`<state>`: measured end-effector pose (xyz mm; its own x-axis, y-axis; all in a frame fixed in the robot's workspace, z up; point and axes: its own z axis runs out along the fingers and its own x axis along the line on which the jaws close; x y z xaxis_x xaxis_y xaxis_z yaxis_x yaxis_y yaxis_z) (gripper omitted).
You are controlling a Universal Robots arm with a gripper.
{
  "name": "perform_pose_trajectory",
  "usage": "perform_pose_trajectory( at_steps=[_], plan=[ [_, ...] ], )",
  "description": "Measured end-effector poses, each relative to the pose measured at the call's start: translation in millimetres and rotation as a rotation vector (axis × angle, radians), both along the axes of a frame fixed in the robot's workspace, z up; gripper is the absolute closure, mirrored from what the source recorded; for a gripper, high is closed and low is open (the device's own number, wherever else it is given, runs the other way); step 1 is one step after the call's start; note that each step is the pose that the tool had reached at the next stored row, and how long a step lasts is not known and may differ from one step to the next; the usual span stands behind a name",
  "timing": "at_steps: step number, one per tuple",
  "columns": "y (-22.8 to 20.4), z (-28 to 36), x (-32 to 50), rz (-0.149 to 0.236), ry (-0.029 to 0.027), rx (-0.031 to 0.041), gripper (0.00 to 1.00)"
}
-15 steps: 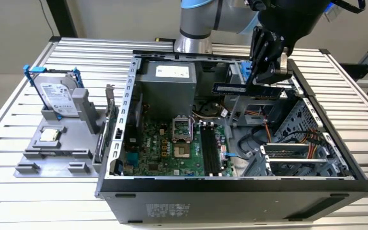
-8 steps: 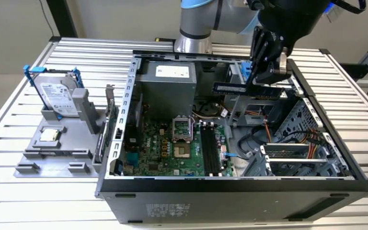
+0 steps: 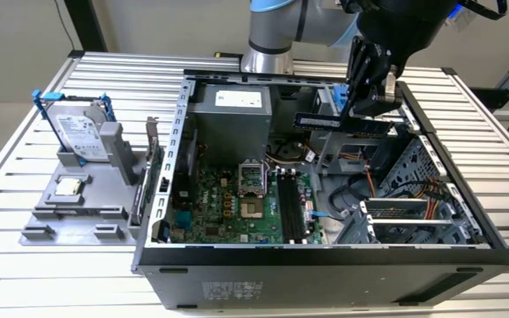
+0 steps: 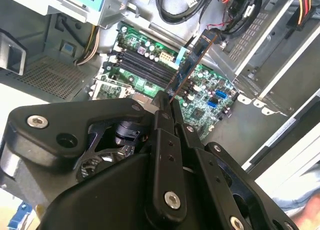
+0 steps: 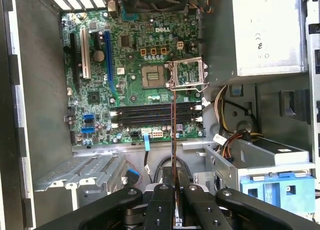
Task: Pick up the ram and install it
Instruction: 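Insert the ram into the slot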
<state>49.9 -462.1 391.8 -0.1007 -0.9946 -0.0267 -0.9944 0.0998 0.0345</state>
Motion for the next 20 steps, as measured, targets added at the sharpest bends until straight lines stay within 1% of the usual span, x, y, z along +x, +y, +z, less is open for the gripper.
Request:
perform_pose_trajectory(
  at_steps=[3, 5, 6, 9, 18, 19, 20],
  plan=[
    [0.0, 0.0, 0.0, -0.019, 0.0000, -0.0001, 1.00],
    [0.0, 0.0, 0.0, -0.047, 0.0000, -0.0001, 1.00],
    [0.0, 0.0, 0.0, -0.077, 0.0000, -0.0001, 1.00],
    [0.0, 0.0, 0.0, -0.117, 0.0000, -0.0001, 1.00],
    [0.0, 0.0, 0.0, -0.197, -0.0001, -0.0015, 1.00],
    [0.0, 0.0, 0.0, -0.249, -0.0001, -0.0023, 1.00],
    [0.0, 0.0, 0.0, -0.261, -0.0001, -0.0025, 1.00]
  ],
)
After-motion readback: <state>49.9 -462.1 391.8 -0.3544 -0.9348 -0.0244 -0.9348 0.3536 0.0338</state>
